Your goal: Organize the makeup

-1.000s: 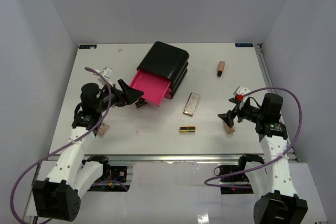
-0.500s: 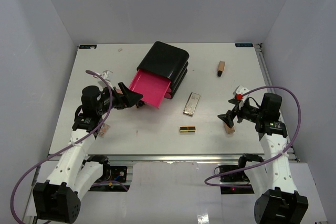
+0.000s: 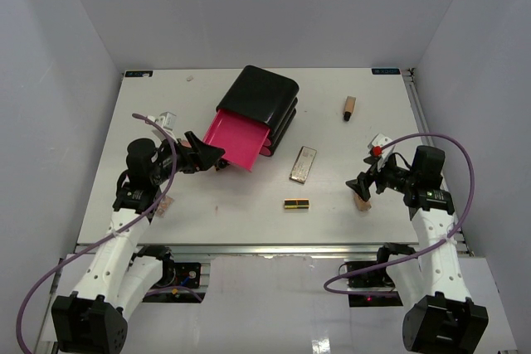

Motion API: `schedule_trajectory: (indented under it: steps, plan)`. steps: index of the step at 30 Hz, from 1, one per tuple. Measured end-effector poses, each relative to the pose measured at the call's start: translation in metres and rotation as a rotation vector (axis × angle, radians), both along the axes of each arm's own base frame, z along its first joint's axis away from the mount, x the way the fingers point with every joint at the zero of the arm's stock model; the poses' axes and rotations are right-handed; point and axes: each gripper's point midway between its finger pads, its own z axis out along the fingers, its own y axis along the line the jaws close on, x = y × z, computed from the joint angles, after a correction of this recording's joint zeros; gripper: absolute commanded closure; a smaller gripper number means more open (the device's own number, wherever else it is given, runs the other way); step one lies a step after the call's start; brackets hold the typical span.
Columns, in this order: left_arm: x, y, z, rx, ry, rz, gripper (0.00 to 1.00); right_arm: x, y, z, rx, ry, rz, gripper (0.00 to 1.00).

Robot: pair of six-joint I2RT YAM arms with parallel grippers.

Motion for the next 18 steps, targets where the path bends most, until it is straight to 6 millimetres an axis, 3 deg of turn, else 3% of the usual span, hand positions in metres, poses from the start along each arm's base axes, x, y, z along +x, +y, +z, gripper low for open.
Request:
schedule_trajectory:
  steps: [9,18]
  plan:
    - [-0.005,0.0,0.005,-0.008,-0.045,-0.004,0.02,0.005,-0.013,0.004,-0.111,0.058,0.017,0.04]
    - [-0.007,0.0,0.009,-0.011,-0.067,-0.005,0.02,0.006,-0.016,-0.012,-0.169,0.151,0.026,0.1]
